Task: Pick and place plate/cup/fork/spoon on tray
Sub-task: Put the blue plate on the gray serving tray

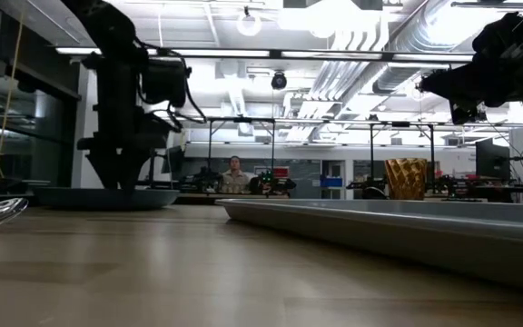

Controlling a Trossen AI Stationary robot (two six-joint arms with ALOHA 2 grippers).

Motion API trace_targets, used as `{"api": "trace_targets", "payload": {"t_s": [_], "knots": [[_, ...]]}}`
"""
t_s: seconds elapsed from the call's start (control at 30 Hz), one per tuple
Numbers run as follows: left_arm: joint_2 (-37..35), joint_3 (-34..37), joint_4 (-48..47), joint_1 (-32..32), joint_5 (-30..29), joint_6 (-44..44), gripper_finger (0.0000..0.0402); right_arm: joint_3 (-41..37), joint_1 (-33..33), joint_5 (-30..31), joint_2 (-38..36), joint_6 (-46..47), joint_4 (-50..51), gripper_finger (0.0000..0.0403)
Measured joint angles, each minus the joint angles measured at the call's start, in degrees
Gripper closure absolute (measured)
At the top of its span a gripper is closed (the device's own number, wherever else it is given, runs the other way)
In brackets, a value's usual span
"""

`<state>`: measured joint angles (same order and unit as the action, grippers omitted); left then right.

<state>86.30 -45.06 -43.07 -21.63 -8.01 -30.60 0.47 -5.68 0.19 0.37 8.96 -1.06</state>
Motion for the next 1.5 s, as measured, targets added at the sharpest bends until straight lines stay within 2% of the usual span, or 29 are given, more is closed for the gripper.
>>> {"api": "trace_targets", "payload": {"t_s": [0.13,0.23,0.33,0.47,0.53,0.63,0.8,1.03,1.3,1.5], "knots": [[2.68,0.00,0.08,0.21,0.18,0.87,0.0184,0.01,0.01,0.00,0.00,0.00,-0.01,0.0402],[3.82,0.00,0.03,0.67,0.15,2.55,0.0206,0.02,0.01,0.00,-0.01,0.00,-0.01,0.0402],[4.40,-0.11,0.37,1.27,-0.01,4.78,0.0255,0.02,0.01,0.00,-0.01,0.01,-0.02,0.0402],[4.15,-0.42,0.49,2.00,-0.68,8.22,0.0357,0.02,0.01,0.00,-0.01,0.01,0.00,0.0402],[3.41,-1.42,-0.58,2.07,-1.10,10.19,0.0385,0.00,0.00,0.00,-0.01,0.01,0.00,0.0402],[2.59,-5.28,-3.64,2.74,-1.18,12.36,0.0381,0.02,0.01,0.00,-0.01,0.01,-0.01,0.0402],[1.56,-16.63,-7.36,4.89,-1.71,17.60,0.0397,0.02,0.01,0.00,-0.01,-0.01,-0.02,0.0402],[4.18,-34.45,-10.62,16.29,-3.28,24.83,0.0398,0.02,0.01,0.00,-0.01,0.00,-0.02,0.0402],[16.03,-45.44,-8.04,32.13,-4.55,31.51,0.0400,0.00,0.01,0.00,0.01,0.01,-0.01,0.0402],[26.52,-50.21,-1.10,36.18,-5.02,38.72,0.0400,0.02,0.01,0.00,0.01,-0.01,-0.02,0.0402]]}}
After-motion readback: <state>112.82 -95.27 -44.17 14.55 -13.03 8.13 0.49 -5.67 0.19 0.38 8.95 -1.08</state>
